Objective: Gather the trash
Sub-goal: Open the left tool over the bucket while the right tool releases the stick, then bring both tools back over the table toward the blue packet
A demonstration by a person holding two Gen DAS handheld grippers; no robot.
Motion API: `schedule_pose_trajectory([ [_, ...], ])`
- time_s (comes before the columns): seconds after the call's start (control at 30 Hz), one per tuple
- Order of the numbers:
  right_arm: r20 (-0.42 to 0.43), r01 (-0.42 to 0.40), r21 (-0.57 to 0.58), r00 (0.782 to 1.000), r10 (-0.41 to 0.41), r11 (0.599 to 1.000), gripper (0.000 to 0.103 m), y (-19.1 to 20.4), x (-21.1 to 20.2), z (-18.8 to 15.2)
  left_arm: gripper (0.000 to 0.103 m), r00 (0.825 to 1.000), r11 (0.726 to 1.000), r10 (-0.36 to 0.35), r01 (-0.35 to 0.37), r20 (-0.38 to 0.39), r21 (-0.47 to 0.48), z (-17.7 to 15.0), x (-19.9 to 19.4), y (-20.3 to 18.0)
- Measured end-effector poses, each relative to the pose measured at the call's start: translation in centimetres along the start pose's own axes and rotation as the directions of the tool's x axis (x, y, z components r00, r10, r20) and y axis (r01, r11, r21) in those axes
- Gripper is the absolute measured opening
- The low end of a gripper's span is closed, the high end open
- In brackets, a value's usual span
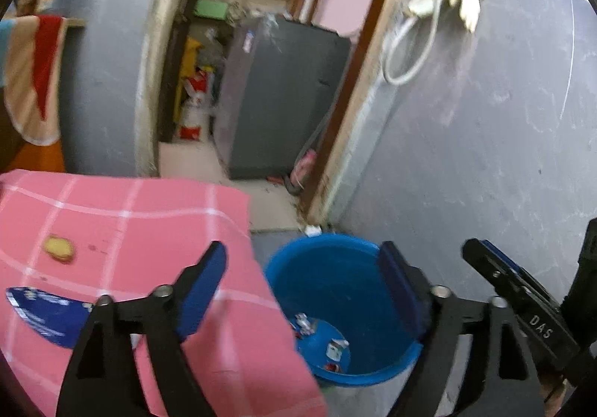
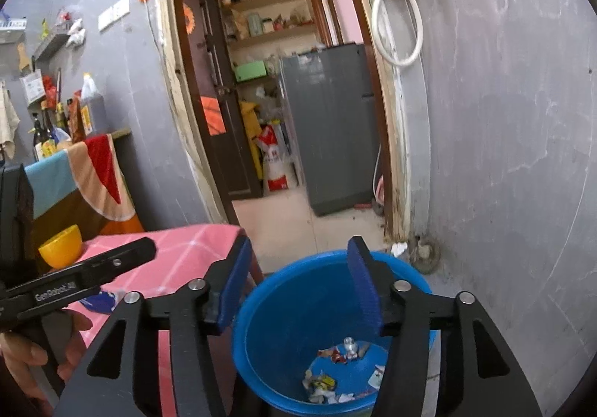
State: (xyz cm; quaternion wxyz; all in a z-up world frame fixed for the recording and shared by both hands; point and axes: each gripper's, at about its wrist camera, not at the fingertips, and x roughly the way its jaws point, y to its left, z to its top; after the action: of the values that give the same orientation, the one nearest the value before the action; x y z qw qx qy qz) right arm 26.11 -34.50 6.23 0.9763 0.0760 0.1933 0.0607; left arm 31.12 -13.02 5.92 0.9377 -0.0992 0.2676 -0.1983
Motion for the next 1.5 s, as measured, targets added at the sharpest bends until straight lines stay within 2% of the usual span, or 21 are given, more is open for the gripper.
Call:
schedule_pose_trajectory([
  [0.07,0.023,-0.001,-0.005,1.000,0.001,1.000,0.070,0.8,-0.5,0.3,0.088,0.999,1.000,0.020,-0.020,0.040,-0.004,0.3,-1.5,0.7],
  [0.1,0.041,-0.004,-0.008,0.999,0.005,1.000,0.075,1.2,-0.9,0.5,0.095,0.998,0.999,0.032,-0.032,0.058,-0.003,0.4,-2.2,1.0],
  [0.17,0.062,-0.011,-0.014,0.998,0.012,1.000,0.079,2.0,-1.4,0.7,0.100,0.993,0.998,0.063,-0.063,0.102,-0.005,0.6,-3.7,1.4],
  [0.3,0.108,-0.019,-0.023,0.994,0.022,1.000,0.090,3.7,-2.3,1.0,0.100,0.980,0.995,0.102,-0.104,0.170,0.003,0.7,-6.6,2.6],
  [0.4,0.144,-0.027,-0.022,0.989,0.030,0.999,0.103,4.7,-3.0,1.1,0.101,0.969,0.991,0.129,-0.134,0.210,0.011,0.4,-8.4,3.1],
  [0.7,0.213,-0.090,-0.058,0.972,0.100,0.994,0.103,8.2,-4.4,0.8,0.101,0.940,0.978,0.201,-0.210,0.275,0.003,0.0,-13.0,5.2],
  [1.0,0.185,-0.136,-0.076,0.972,0.148,0.988,0.103,12.0,-3.7,-0.1,0.101,0.908,0.953,0.293,-0.302,0.300,-0.016,-1.0,-16.5,8.9],
  [1.27,0.107,-0.184,-0.123,0.975,0.197,0.975,0.103,15.4,-1.9,-1.6,0.101,0.884,0.928,0.368,-0.370,0.286,-0.052,-2.2,-18.2,12.5],
  [1.5,-0.034,-0.219,-0.196,0.976,0.216,0.956,0.103,18.3,1.1,-3.5,0.101,0.871,0.905,0.426,-0.415,0.247,-0.099,-3.3,-18.5,15.3],
])
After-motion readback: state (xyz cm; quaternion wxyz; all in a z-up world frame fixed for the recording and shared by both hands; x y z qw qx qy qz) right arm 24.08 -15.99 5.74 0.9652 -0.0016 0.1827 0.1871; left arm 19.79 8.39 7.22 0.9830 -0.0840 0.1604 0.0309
